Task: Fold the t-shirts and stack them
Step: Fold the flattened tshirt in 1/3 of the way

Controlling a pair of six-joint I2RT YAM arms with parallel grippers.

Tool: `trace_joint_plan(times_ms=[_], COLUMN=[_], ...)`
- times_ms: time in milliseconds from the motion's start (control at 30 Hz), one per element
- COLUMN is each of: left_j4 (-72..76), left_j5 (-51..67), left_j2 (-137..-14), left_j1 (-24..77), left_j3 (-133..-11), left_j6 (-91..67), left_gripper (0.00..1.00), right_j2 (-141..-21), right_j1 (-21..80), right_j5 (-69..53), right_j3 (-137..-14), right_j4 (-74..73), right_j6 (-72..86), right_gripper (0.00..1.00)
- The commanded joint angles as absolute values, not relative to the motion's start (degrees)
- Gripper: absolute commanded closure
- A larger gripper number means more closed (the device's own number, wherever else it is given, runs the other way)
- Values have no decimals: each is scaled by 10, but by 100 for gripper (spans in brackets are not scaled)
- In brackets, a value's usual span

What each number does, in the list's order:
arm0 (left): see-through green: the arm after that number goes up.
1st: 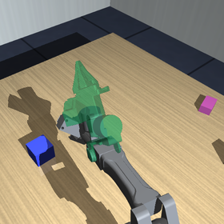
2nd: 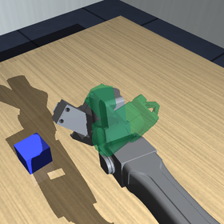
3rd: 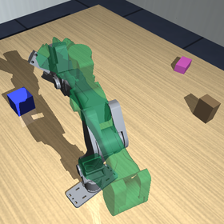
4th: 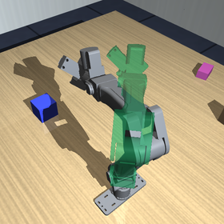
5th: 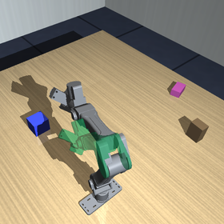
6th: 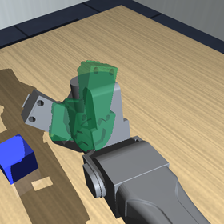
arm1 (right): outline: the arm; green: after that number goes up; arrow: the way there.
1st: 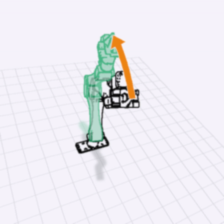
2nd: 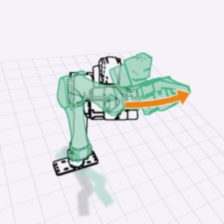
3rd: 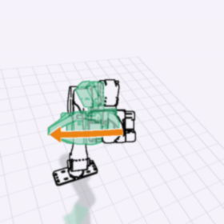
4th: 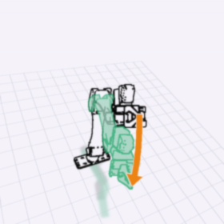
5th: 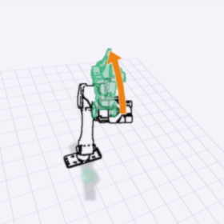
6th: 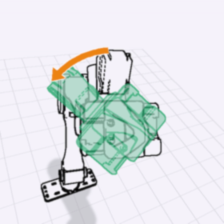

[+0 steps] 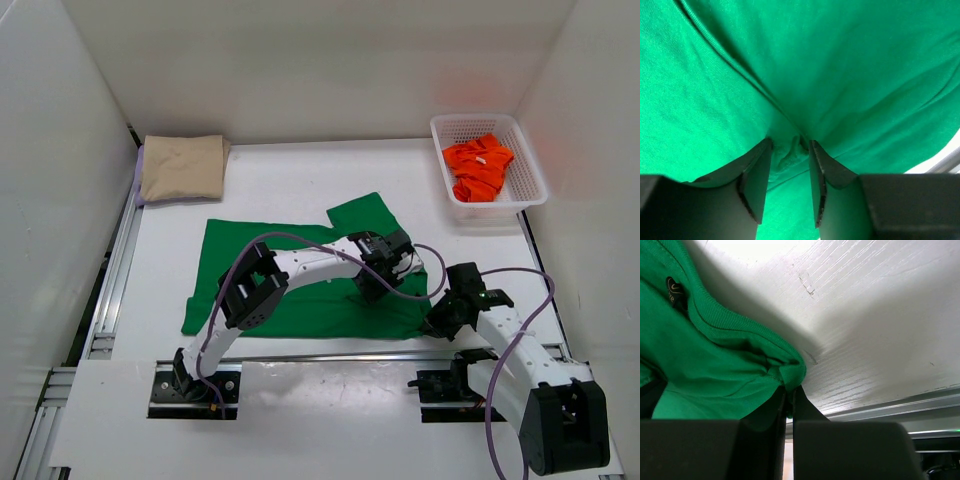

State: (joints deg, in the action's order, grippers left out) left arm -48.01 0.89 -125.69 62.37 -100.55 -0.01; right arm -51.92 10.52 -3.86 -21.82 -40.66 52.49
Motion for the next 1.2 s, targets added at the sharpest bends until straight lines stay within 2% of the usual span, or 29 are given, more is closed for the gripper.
trace_joint_plan(times_ms=[0, 100, 167, 267, 567, 800, 833, 900, 933, 967, 1100, 1167], left_j4=[-475, -475, -475, -488, -494, -494, -494, -494, -494, -494, -513, -540], left_j5=[12, 0, -14, -22, -35, -90, -101, -114, -132, -138, -125, -119], left_j2=[-1253, -1259, -1259, -1253, -1233, -1246, -1240, -1233, -1218, -1206, -1109, -1038], left_j1=[627, 627, 627, 620, 545, 515, 515, 496, 489, 472, 395, 351], left_j3=[-1006, -1006, -1006, -1020, -1039, -1031, -1024, -1018, -1018, -1005, -947, -906], left_j6=[0, 0, 0, 0, 0, 0, 0, 0, 0, 0, 0, 0], left_gripper=[54, 65, 79, 89, 88, 70, 62, 51, 36, 32, 21, 20], right_j2=[-525, -525, -525, -519, -514, -519, -519, -519, -519, -519, -519, -519], right_j1=[108, 108, 108, 108, 108, 108, 108, 108, 108, 108, 108, 108], right_j5=[17, 17, 17, 22, 33, 33, 33, 33, 33, 33, 33, 33], right_j3=[-185, -185, -185, -185, -185, -185, -185, -185, -185, -185, -185, -185], right_j4=[-422, -427, -427, -432, -438, -438, -438, -438, -438, -438, -438, -438], right_j6=[524, 524, 524, 529, 535, 535, 535, 535, 535, 535, 535, 535], right_gripper=[100, 100, 100, 100, 100, 100, 100, 100, 100, 100, 100, 100])
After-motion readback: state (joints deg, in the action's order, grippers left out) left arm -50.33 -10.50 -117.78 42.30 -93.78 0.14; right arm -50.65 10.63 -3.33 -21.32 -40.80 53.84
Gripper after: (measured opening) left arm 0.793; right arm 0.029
